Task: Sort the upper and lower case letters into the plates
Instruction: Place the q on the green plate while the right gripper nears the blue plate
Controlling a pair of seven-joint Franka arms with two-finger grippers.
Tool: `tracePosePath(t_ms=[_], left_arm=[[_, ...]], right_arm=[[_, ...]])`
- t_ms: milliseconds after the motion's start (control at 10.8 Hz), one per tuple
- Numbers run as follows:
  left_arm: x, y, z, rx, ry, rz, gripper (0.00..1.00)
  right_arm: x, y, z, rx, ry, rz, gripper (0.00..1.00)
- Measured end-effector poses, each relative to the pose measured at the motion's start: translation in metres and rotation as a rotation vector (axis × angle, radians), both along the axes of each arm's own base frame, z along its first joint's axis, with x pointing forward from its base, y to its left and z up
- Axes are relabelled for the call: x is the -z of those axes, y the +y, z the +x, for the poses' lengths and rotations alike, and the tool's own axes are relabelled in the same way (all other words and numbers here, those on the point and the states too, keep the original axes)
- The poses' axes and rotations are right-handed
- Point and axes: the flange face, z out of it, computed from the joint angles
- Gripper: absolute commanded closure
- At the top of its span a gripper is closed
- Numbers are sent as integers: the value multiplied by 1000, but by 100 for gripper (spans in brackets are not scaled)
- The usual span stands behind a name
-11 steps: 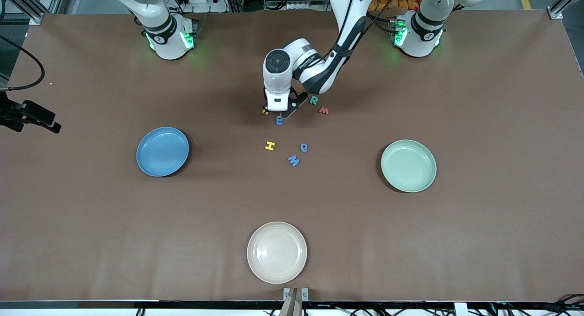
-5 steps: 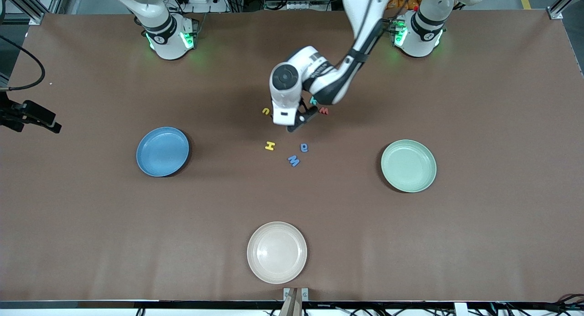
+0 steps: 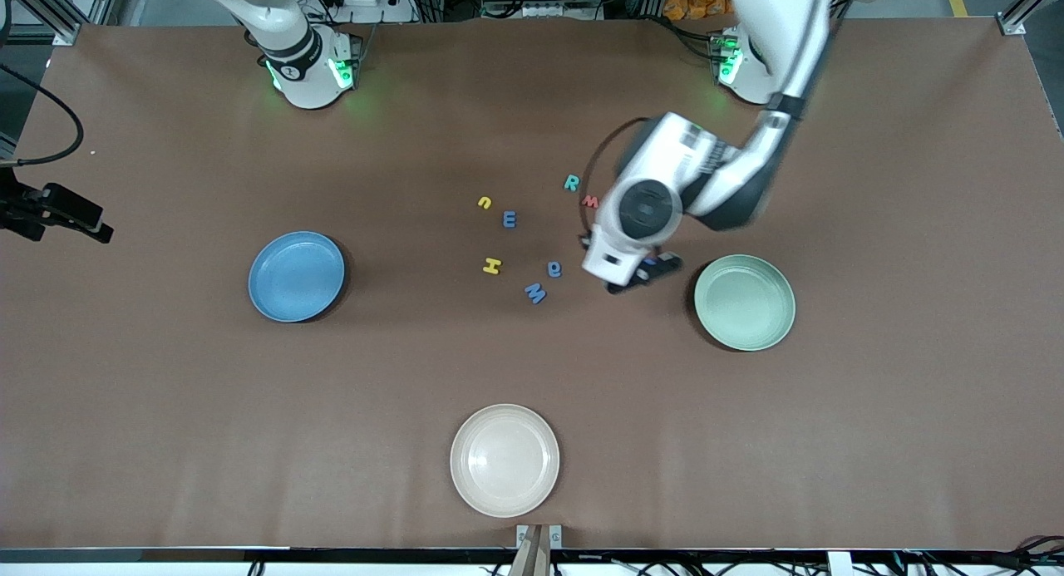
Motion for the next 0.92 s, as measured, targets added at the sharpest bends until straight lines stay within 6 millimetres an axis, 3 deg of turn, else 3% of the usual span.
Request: tracePosePath(t_ms=[277, 462, 555, 740, 832, 925], left_arm=[[15, 72, 33, 200, -11, 55, 100], [25, 130, 55, 257, 14, 10, 100], [33, 150, 62, 276, 5, -11, 100], [58, 171, 65, 341, -49, -13, 100], [69, 181, 65, 353, -61, -15, 77], [73, 184, 65, 358, -63, -19, 11]], right_arm=[[10, 16, 5, -28, 24, 2, 0], [25, 30, 11, -53, 51, 5, 0], [31, 42, 14, -74, 59, 7, 0], [33, 79, 15, -132, 59, 11, 0], [32, 102, 14, -156, 60, 13, 0], [33, 122, 12, -164, 60, 14, 0]])
